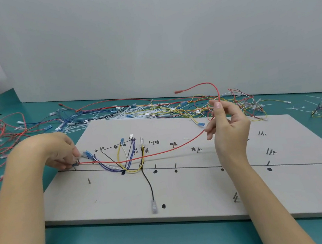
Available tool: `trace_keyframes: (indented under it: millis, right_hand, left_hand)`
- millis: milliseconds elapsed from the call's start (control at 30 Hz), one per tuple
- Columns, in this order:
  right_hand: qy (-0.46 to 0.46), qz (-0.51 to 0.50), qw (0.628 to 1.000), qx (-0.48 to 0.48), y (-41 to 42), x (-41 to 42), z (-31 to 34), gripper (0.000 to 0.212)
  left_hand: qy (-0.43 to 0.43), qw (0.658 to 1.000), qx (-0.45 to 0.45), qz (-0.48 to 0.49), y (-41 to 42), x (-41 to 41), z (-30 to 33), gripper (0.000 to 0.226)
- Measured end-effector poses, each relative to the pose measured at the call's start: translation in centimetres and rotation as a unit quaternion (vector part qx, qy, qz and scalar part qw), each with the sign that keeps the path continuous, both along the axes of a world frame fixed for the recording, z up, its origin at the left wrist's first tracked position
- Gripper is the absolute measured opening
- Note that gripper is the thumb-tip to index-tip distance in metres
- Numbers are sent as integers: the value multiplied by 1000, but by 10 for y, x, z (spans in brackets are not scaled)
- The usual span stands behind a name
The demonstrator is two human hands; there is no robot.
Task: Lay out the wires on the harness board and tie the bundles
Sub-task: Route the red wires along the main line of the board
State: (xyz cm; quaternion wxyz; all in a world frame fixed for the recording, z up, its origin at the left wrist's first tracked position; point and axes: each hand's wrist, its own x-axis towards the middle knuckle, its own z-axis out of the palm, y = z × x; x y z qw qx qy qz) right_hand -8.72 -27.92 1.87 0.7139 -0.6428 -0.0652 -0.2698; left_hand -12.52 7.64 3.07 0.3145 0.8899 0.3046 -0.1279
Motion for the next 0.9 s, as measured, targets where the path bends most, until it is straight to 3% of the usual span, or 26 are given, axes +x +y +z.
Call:
trace_keyframes:
  millis: [267,900]
  right_hand:
    - [-1,18,1000,26,1,-3,1,11]
    - [-1,60,998,6,14,-13,0,21]
  left_hand:
    - [1,1000,6,4,1,0,0,16]
    - [5,999,32,-21,-3,-3,3,14]
